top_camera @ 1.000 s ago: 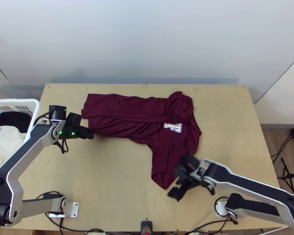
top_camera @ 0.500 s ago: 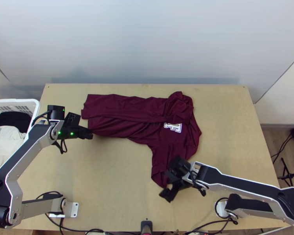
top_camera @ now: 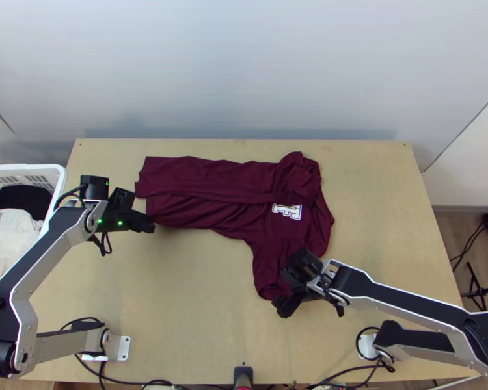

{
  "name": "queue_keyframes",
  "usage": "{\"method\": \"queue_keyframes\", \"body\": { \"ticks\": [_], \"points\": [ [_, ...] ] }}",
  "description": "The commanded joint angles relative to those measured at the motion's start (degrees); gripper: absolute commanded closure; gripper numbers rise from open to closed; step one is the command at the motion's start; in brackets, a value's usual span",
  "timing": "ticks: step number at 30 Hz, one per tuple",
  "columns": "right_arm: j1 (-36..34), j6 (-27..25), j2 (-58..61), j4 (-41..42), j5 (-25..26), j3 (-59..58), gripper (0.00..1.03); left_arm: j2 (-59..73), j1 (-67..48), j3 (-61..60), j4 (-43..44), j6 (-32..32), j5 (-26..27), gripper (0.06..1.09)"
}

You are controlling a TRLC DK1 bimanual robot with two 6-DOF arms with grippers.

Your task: Fold the t-shirt

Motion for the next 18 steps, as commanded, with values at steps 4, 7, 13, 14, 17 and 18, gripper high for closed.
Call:
{"method": "queue_keyframes", "body": {
  "ticks": [4,7,13,14,17,18],
  "points": [
    [1.4,-3.7,-0.2,0.4,4.7,2.2,1.0,-0.1,0.5,-1.3,0.0,1.5,-0.1,1.05],
    [1.3,-3.8,-0.9,-1.7,5.2,3.6,1.0,-0.4,1.1,-1.3,0.0,1.8,-0.1,1.05],
    [0.5,-3.3,-3.4,-7.4,5.6,6.3,1.0,-1.6,3.3,-1.7,-0.7,1.6,0.1,1.05],
    [-0.3,-3.2,-4.1,-9.5,5.5,7.6,1.0,-2.0,4.0,-1.7,-1.1,1.6,0.1,1.05],
    [-4.8,-3.7,-6.7,-15.4,5.3,12.2,1.0,-3.2,7.2,-1.2,-1.6,1.5,1.9,1.05],
    [-6.6,-4.3,-7.8,-17.2,4.7,13.7,1.0,-3.4,8.9,-0.7,-1.9,1.5,2.8,1.05]
  ]
}}
